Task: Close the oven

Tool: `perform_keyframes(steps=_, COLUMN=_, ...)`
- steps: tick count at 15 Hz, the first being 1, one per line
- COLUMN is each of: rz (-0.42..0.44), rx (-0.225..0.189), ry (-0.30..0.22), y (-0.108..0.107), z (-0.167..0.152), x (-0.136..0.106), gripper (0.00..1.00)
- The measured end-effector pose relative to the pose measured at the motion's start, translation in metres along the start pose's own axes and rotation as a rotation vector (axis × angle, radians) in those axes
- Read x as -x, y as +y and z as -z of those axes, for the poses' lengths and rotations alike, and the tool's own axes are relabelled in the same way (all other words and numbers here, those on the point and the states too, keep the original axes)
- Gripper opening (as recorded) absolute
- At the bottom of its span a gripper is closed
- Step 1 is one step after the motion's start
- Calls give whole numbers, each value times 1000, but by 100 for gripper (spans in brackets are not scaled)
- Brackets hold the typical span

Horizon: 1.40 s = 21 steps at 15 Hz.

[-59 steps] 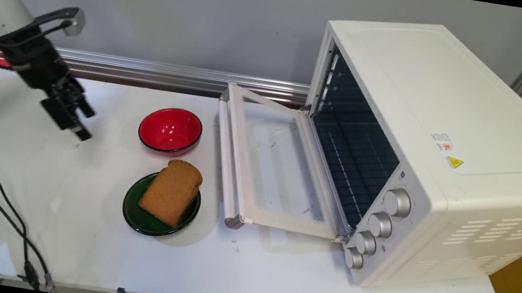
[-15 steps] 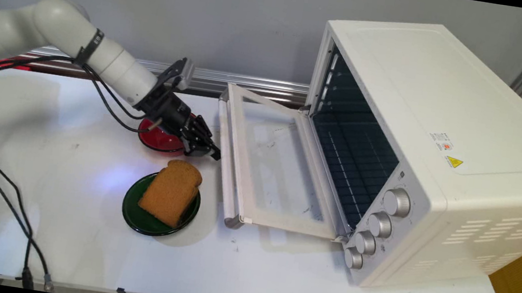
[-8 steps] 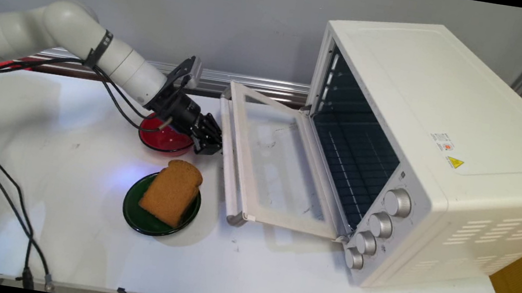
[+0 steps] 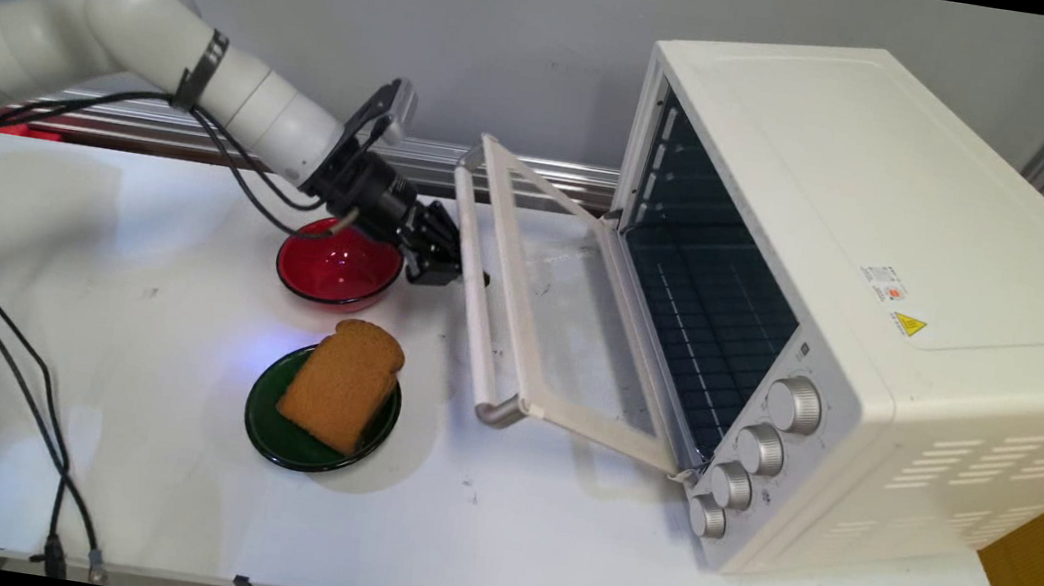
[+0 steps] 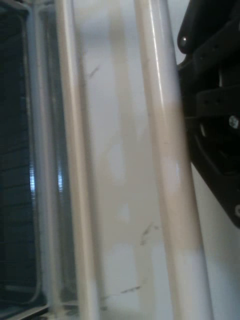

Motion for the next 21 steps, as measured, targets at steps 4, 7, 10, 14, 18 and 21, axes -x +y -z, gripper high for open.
perform_keyframes(steps=4, rz=-4, rx=-5, ry=38, y=0, z=6, x=-20, gripper=0)
perform_keyframes(steps=7, rz=-5, rx=-7, ry=67, y=2, z=7, x=-35, gripper=0)
perform_keyframes(steps=10, rz=-6, rx=-8, ry=91, y=3, z=5, x=-47, gripper=0)
perform_keyframes(steps=14, rz=-16, rx=-7, ry=112, y=4, z=3, x=-60, gripper=0)
perform_keyframes(steps=18, rz=-38, rx=1, ry=118, y=6, z=3, x=-68, gripper=0)
perform_keyframes(steps=21, rz=-56, rx=9, ry=121, y=8, z=3, x=-74, gripper=0)
